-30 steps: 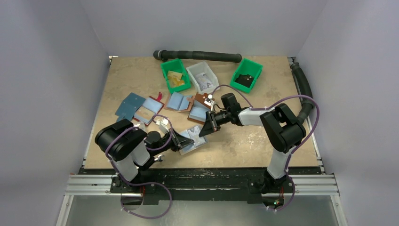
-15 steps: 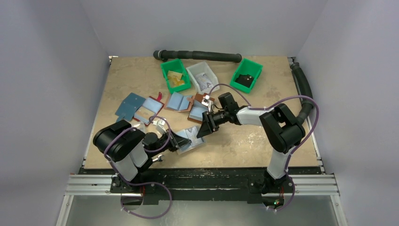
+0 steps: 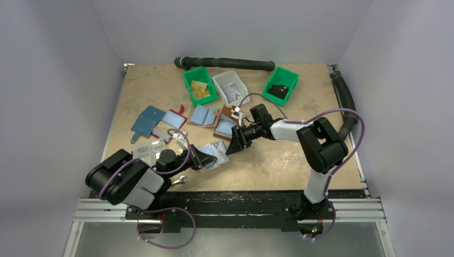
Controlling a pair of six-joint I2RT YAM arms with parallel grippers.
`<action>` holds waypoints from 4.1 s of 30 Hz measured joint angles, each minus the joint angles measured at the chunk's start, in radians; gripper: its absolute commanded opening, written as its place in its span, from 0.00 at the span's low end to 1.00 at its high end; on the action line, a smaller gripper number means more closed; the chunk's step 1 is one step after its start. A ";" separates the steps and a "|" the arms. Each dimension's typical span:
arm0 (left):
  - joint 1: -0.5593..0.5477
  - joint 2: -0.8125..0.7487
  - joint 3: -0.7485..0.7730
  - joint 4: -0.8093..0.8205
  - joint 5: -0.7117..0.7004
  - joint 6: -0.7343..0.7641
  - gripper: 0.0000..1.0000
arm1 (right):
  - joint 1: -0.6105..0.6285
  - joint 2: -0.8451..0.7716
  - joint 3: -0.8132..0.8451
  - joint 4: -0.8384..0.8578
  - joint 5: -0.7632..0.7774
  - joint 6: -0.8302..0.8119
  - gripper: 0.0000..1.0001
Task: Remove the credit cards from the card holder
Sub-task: Remove the credit card from the card holder.
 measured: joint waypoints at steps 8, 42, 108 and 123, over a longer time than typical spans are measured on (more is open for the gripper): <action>0.000 -0.312 0.014 -0.364 0.008 0.134 0.00 | -0.020 0.000 0.007 0.002 -0.164 -0.050 0.56; -0.209 -0.450 0.130 -0.670 0.037 0.597 0.00 | -0.126 -0.127 0.097 -0.569 -0.116 -1.069 0.85; -0.193 -0.429 0.140 -0.722 -0.146 0.627 0.00 | 0.006 0.013 0.284 -0.846 0.030 -1.091 0.00; -0.067 -0.460 0.073 -0.637 -0.032 0.487 0.00 | -0.021 0.046 0.285 -0.806 0.041 -0.957 0.44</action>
